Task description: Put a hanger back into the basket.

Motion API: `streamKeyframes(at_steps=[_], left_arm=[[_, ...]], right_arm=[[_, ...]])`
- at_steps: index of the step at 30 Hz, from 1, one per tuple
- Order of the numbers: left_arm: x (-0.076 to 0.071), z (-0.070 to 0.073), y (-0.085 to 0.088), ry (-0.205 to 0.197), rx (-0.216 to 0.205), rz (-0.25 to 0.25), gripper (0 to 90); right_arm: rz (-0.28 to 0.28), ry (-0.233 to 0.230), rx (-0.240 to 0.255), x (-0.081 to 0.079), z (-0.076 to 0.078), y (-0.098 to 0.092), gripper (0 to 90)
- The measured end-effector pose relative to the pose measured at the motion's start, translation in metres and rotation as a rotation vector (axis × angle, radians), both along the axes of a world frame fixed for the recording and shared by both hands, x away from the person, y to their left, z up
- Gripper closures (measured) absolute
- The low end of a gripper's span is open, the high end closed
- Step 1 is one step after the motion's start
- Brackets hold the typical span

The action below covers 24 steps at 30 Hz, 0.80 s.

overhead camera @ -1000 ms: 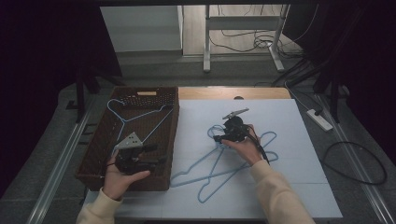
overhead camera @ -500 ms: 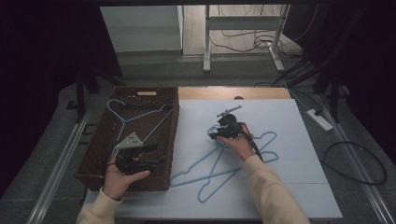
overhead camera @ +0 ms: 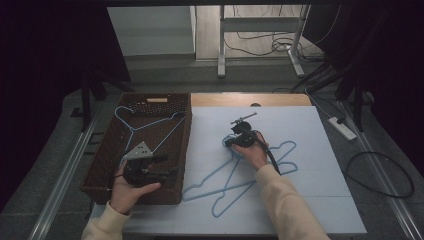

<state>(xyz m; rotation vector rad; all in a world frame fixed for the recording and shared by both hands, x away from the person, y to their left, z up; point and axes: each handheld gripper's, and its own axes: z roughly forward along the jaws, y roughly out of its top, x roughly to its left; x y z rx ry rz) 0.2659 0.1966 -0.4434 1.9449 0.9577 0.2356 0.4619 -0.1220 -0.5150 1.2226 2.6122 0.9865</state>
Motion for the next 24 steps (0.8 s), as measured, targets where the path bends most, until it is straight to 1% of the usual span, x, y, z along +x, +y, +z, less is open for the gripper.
streamKeyframes(at_steps=[3, 5, 6, 9, 12, 15, 20, 24], left_arm=[[0.0, 0.0, 0.0, -0.001, 0.001, -0.001, 32.1], [0.0, 0.0, 0.0, -0.001, 0.001, -0.001, 32.1], [0.0, 0.0, 0.0, -0.001, 0.001, -0.001, 32.1], [0.0, 0.0, 0.0, -0.003, 0.001, 0.0, 32.1], [0.0, 0.001, 0.0, -0.003, 0.001, 0.001, 32.1], [0.0, 0.0, 0.0, -0.001, 0.001, 0.001, 32.1], [0.0, 0.0, 0.0, -0.002, 0.001, 0.0, 32.1], [-0.001, 0.002, -0.002, -0.005, -0.001, -0.003, 32.1]], right_arm=[[-0.005, -0.003, 0.0, -0.001, 0.001, 0.0, 83.9], [-0.017, -0.013, 0.012, -0.001, 0.002, -0.001, 87.2], [-0.019, -0.015, 0.019, -0.002, 0.003, -0.002, 87.3], [-0.023, -0.024, 0.015, -0.003, 0.004, -0.002, 87.4], [-0.024, -0.011, 0.015, -0.003, 0.004, -0.002, 87.4], [-0.016, -0.008, 0.01, -0.003, 0.003, -0.002, 87.6], [0.003, -0.035, 0.012, -0.005, 0.006, -0.001, 87.8], [0.024, -0.055, 0.027, -0.009, 0.011, 0.0, 87.9]])
